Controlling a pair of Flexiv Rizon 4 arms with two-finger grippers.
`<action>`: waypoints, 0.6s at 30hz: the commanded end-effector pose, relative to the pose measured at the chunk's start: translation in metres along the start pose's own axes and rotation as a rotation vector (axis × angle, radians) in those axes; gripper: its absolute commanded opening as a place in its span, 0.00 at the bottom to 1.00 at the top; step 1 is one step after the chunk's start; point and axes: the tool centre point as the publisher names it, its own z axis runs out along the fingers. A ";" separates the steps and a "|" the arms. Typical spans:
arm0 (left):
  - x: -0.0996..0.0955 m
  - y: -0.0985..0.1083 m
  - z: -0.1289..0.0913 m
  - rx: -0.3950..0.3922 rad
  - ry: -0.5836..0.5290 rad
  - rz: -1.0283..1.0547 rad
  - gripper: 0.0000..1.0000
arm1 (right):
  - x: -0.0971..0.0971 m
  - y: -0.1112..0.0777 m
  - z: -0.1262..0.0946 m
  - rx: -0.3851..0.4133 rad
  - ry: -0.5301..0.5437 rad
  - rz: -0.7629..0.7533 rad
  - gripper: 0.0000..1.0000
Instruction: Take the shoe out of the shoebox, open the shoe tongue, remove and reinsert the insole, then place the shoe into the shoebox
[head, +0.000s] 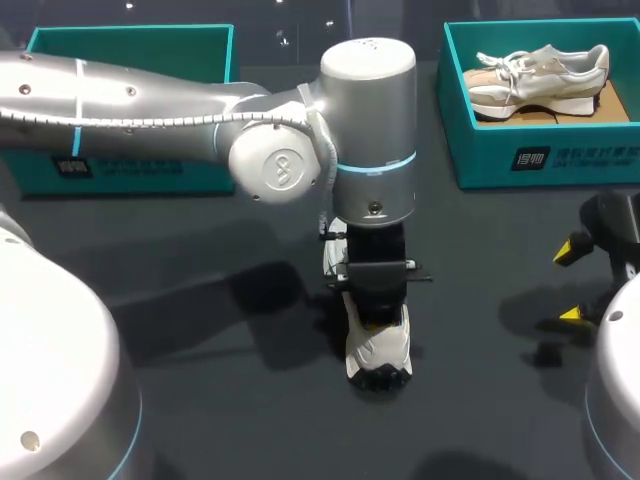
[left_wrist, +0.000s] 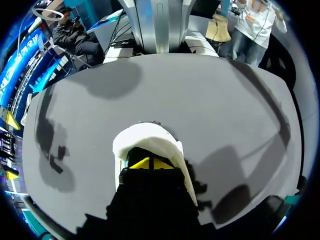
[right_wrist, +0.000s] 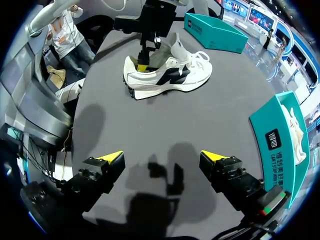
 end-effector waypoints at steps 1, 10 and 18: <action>0.003 -0.007 -0.011 -0.013 -0.039 0.013 0.00 | 0.002 0.000 0.000 0.003 -0.003 0.001 1.00; -0.007 -0.012 0.000 0.006 -0.061 0.014 0.00 | 0.002 0.000 0.000 0.003 -0.003 0.001 1.00; -0.006 0.002 0.038 -0.015 -0.028 0.002 0.00 | 0.002 0.000 0.000 0.003 -0.003 0.001 1.00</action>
